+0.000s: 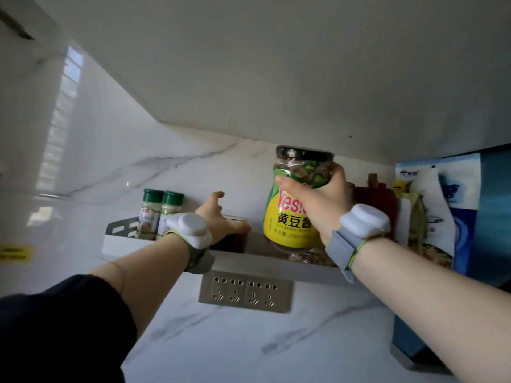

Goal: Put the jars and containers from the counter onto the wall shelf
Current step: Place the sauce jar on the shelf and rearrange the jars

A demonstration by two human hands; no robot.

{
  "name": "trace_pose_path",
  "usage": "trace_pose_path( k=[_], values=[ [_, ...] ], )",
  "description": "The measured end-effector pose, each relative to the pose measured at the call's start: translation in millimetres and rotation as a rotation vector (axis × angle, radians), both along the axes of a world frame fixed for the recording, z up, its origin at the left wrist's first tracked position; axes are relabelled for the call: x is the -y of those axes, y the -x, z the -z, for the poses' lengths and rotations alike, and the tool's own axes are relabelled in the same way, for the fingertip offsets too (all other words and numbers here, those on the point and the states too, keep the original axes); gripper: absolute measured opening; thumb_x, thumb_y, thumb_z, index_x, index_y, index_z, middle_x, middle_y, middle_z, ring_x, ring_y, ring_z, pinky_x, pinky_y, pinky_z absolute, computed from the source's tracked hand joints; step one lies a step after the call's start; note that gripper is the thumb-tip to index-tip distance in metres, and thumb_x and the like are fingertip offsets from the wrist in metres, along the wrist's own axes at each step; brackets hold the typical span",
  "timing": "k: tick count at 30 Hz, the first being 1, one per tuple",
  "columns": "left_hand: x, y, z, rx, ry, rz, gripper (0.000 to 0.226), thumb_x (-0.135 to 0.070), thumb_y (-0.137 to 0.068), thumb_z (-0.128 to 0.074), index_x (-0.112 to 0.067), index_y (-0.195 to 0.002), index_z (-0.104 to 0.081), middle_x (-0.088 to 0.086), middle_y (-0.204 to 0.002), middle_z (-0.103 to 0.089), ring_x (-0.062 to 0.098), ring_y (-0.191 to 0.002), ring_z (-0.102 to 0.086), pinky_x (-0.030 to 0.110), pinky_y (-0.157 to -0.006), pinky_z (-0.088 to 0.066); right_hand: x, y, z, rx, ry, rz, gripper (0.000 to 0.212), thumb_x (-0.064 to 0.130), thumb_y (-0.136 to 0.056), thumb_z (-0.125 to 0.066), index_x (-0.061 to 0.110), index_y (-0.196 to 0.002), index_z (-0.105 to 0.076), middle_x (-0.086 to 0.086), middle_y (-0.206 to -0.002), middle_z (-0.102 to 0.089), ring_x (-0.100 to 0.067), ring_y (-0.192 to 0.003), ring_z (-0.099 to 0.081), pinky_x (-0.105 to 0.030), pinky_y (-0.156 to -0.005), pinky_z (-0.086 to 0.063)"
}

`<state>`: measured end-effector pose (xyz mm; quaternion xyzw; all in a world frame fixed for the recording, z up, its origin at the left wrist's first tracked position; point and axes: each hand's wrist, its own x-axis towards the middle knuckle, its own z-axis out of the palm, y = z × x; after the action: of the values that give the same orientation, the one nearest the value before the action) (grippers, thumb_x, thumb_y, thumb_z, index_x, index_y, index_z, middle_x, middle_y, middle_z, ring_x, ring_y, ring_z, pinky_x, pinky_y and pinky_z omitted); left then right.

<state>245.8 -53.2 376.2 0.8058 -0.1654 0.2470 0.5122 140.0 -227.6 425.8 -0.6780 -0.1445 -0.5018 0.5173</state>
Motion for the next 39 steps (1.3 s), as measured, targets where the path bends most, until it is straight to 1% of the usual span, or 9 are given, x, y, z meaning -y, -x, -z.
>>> trace_pose_path(
  k=[9, 14, 17, 21, 25, 28, 31, 35, 39],
  values=[
    [-21, 5, 8, 0.037, 0.083, 0.115, 0.11, -0.032, -0.055, -0.085, -0.021, -0.142, -0.019, 0.01, -0.132, -0.046, 0.023, -0.116, -0.051, 0.034, -0.101, -0.041, -26, -64, 14, -0.248, 0.089, 0.179, 0.09, 0.052, -0.04, -0.084, 0.017, -0.111, -0.042, -0.003, -0.11, -0.059, -0.026, -0.102, -0.057, -0.042, -0.089, -0.048],
    [-24, 0, 7, 0.0, 0.012, 0.167, 0.12, -0.033, -0.053, -0.086, -0.023, -0.144, -0.008, 0.014, -0.137, -0.044, 0.025, -0.124, -0.044, 0.033, -0.103, -0.036, -15, -66, 18, -0.348, 0.23, 0.305, 0.097, 0.066, -0.032, -0.076, 0.012, -0.106, -0.046, -0.005, -0.105, -0.06, -0.028, -0.098, -0.059, -0.04, -0.085, -0.05],
    [-23, 1, 8, -0.009, -0.011, 0.168, 0.114, -0.038, -0.054, -0.085, -0.025, -0.142, -0.013, 0.013, -0.129, -0.051, 0.021, -0.115, -0.048, 0.029, -0.091, -0.038, -10, -61, 16, -0.359, 0.272, 0.36, 0.097, 0.067, -0.038, -0.076, 0.008, -0.11, -0.049, -0.01, -0.11, -0.064, -0.028, -0.098, -0.061, -0.038, -0.085, -0.051],
    [-22, 3, 9, -0.003, -0.039, 0.155, 0.105, -0.046, -0.053, -0.083, -0.03, -0.138, -0.025, 0.005, -0.119, -0.051, 0.019, -0.106, -0.051, 0.027, -0.079, -0.041, -8, -55, 9, -0.344, 0.363, 0.396, 0.113, 0.055, -0.052, -0.081, 0.004, -0.134, -0.023, -0.016, -0.131, -0.051, -0.032, -0.117, -0.051, -0.033, -0.089, -0.041],
    [-21, 3, 9, -0.038, -0.057, 0.187, 0.108, -0.045, -0.051, -0.084, -0.031, -0.139, -0.022, 0.01, -0.127, -0.05, 0.024, -0.112, -0.053, 0.03, -0.088, -0.044, -8, -42, -2, -0.416, 0.573, 0.542, 0.096, 0.062, -0.053, -0.076, 0.001, -0.117, -0.04, -0.017, -0.118, -0.057, -0.032, -0.104, -0.056, -0.03, -0.073, -0.039],
    [-22, 4, 9, -0.039, -0.046, 0.181, 0.113, -0.047, -0.048, -0.084, -0.032, -0.14, -0.02, 0.01, -0.127, -0.05, 0.024, -0.111, -0.053, 0.029, -0.084, -0.044, -10, -32, -17, -0.473, 0.843, 0.721, 0.087, 0.073, -0.052, -0.068, 0.001, -0.1, -0.054, -0.015, -0.106, -0.051, -0.031, -0.102, -0.047, -0.034, -0.079, -0.036],
    [-22, 4, 9, -0.027, -0.033, 0.174, 0.114, -0.048, -0.046, -0.084, -0.032, -0.139, -0.02, 0.01, -0.125, -0.051, 0.022, -0.108, -0.052, 0.028, -0.082, -0.042, -19, -29, -28, -0.474, 1.063, 0.822, 0.068, 0.072, -0.057, -0.065, 0.008, -0.069, -0.049, -0.011, -0.087, -0.047, -0.027, -0.09, -0.041, -0.033, -0.076, -0.029],
    [-22, 5, 10, -0.021, -0.027, 0.175, 0.114, -0.048, -0.046, -0.084, -0.032, -0.14, -0.02, 0.01, -0.127, -0.05, 0.021, -0.111, -0.051, 0.028, -0.08, -0.042, -24, -27, -39, -0.529, 1.126, 0.746, 0.063, 0.064, -0.059, -0.071, 0.004, -0.077, -0.061, -0.011, -0.081, -0.062, -0.027, -0.075, -0.053, -0.029, -0.062, -0.036],
    [-22, 6, 9, -0.005, -0.041, 0.188, 0.111, -0.046, -0.049, -0.083, -0.03, -0.14, -0.021, 0.01, -0.134, -0.047, 0.024, -0.12, -0.048, 0.028, -0.085, -0.044, -11, -21, -40, -0.48, 1.142, 0.66, 0.057, 0.058, -0.06, -0.074, 0.006, -0.084, -0.066, -0.012, -0.084, -0.069, -0.03, -0.078, -0.061, -0.032, -0.065, -0.044]
  ],
)
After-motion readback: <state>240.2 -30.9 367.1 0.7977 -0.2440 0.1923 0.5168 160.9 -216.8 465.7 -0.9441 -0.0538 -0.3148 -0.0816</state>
